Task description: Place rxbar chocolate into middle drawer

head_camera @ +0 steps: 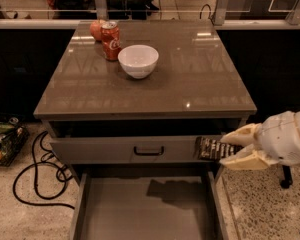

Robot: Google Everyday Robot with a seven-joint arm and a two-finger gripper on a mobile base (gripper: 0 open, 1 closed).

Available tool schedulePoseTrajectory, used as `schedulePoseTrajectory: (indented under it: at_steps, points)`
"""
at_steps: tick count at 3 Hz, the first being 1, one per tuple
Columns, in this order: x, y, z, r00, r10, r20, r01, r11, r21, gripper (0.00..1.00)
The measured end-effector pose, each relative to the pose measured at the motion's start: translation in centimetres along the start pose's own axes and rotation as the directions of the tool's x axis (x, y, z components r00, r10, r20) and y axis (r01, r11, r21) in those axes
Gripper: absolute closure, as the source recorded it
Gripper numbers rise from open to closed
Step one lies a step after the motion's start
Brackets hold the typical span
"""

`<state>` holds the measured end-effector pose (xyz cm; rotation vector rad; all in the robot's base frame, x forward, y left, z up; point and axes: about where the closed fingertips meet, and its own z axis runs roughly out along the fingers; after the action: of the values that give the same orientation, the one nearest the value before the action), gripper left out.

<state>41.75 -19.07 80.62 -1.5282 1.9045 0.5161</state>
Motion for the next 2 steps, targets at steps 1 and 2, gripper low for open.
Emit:
schedulePoseTrajectory:
  at_steps: [1, 2]
  points:
    - [2.5, 4.0, 5.8, 0.999, -0.039, -0.001, 0.039, 0.9947, -0.095, 1.0]
    - [4.9, 7.5, 10.7, 0.999, -0.047, -0.008, 0.045, 0.9876, -0.15, 1.0]
